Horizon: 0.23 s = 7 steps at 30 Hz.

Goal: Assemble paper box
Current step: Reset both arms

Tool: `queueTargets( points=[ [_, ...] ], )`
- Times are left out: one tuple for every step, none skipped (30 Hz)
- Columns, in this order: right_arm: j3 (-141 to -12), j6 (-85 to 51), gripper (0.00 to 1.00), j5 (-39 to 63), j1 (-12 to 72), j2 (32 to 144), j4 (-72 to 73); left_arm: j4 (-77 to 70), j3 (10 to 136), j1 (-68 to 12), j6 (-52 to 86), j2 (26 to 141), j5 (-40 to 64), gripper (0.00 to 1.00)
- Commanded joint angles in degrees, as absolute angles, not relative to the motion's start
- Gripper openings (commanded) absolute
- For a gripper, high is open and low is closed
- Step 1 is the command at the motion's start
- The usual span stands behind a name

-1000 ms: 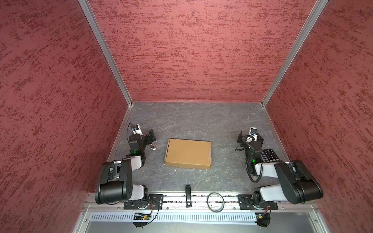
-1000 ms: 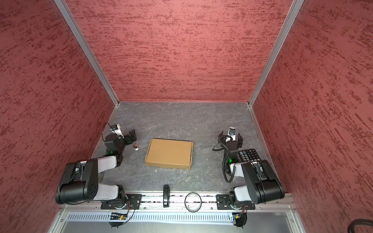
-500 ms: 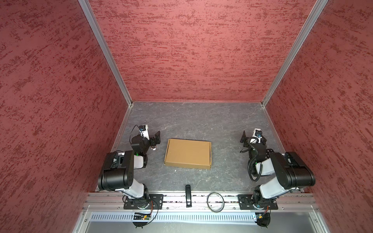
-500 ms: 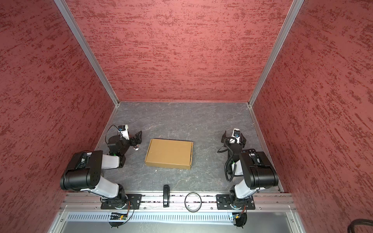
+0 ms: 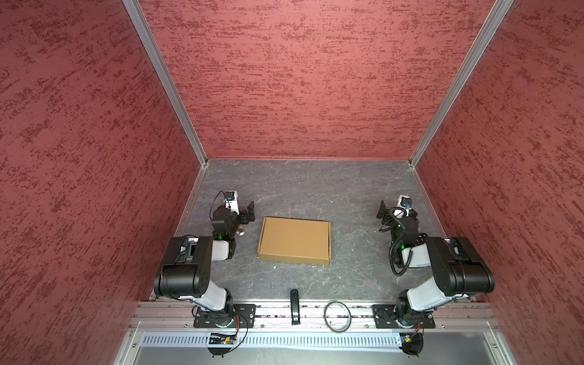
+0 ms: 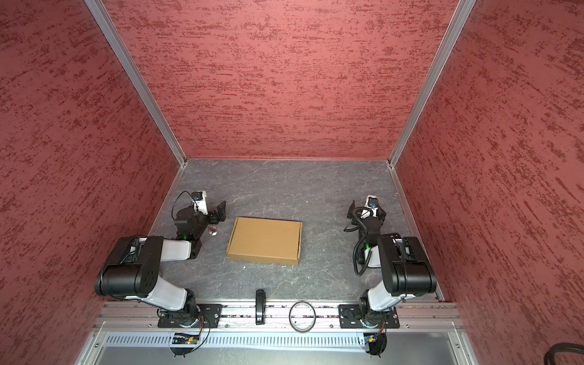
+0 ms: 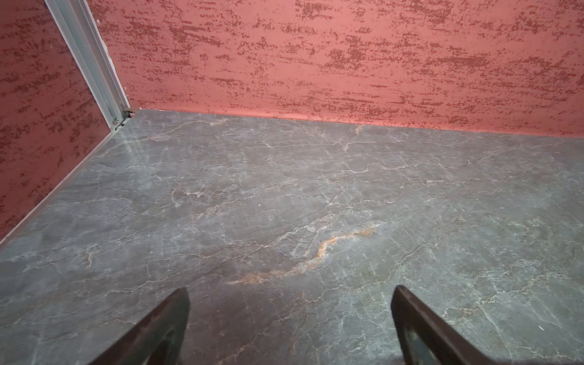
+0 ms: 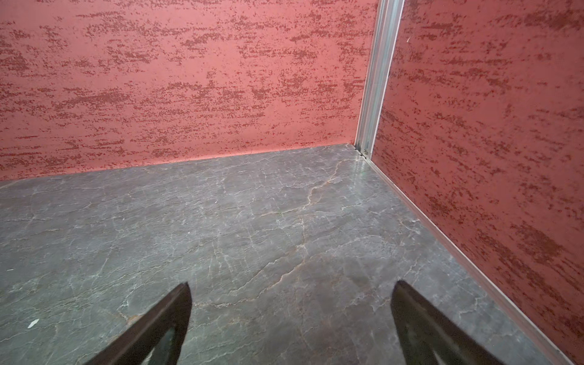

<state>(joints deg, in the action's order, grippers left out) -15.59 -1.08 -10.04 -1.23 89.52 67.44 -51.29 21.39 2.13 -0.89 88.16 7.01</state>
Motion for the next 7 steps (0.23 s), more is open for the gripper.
queueTargets(
  points=[
    [-15.7,-1.7,0.99,-9.0,-1.4,89.0,67.6,-51.1,21.7,1.9,-1.6,88.0,5.9,1.00],
    [-15.7,-1.7,0.99,-9.0,-1.4,88.9,67.6,-51.2,21.7,2.0,-1.6,88.1,6.1,1.00],
    [-15.7,-1.6,0.99,-9.0,-1.4,89.0,67.6,-51.0,21.7,2.1,-1.5,88.0,6.0,1.00],
    [-15.6,-1.6,0.99,-9.0,-1.3,89.0,67.6,-51.1,21.7,2.0,-1.6,88.0,6.0,1.00],
    [-15.5,-1.7,0.99,-9.0,-1.4,88.9,67.8,-51.2,21.7,2.0,-1.5,88.0,6.0,0.99],
    [-15.5,-1.6,0.99,-9.1,-1.4,88.9,67.9,-51.2,21.6,1.8,-1.7,87.9,5.5,1.00],
    [-15.5,-1.7,0.99,-9.1,-1.4,88.9,67.9,-51.5,21.5,1.6,-1.7,87.9,4.9,1.00]
  ],
)
